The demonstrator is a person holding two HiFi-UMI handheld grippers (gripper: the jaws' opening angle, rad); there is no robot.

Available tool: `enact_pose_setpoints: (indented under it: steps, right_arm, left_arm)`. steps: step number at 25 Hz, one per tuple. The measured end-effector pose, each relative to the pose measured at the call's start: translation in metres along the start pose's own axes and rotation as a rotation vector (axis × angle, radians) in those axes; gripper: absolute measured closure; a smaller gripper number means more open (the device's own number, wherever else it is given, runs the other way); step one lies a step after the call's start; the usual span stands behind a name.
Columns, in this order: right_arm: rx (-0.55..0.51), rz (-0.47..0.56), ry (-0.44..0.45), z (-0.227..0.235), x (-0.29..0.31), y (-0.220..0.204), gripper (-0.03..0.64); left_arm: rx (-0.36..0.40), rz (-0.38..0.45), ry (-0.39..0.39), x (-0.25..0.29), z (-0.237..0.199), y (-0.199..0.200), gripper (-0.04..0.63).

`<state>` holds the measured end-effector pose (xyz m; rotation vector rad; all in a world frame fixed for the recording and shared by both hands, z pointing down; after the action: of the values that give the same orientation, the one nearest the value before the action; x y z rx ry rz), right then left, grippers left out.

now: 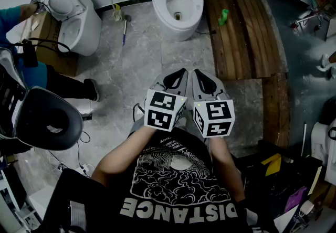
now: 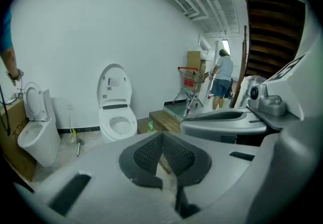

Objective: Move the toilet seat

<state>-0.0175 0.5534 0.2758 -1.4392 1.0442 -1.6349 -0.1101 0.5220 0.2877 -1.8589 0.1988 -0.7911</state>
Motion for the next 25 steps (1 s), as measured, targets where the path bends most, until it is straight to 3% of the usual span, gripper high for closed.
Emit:
enact_pose_setpoints:
  steps: [12,25]
  right_arm:
    - [0.027,-0.017,-0.010,0.019,0.000,-0.005,0.598]
    - [0.037,-0.060,-0.043,0.044,0.045,0.005,0.597]
  left_arm:
    - [0.007,-0.016,-0.015,0.017,0.011,0.001,0.583]
    - [-0.019,-0.030,-0.051,0.065,-0.022,0.018,0.583]
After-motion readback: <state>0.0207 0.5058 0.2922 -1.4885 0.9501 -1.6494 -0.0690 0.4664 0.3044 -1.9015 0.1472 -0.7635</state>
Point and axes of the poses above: the fingertips, and each gripper's own axes: x forward along the fingers, z to its right, y out of its top, the point moved 7 cm from there along -x, backward along the fingers, and after that the axes turned 8 degrees about -y, right-handed, at the moved point
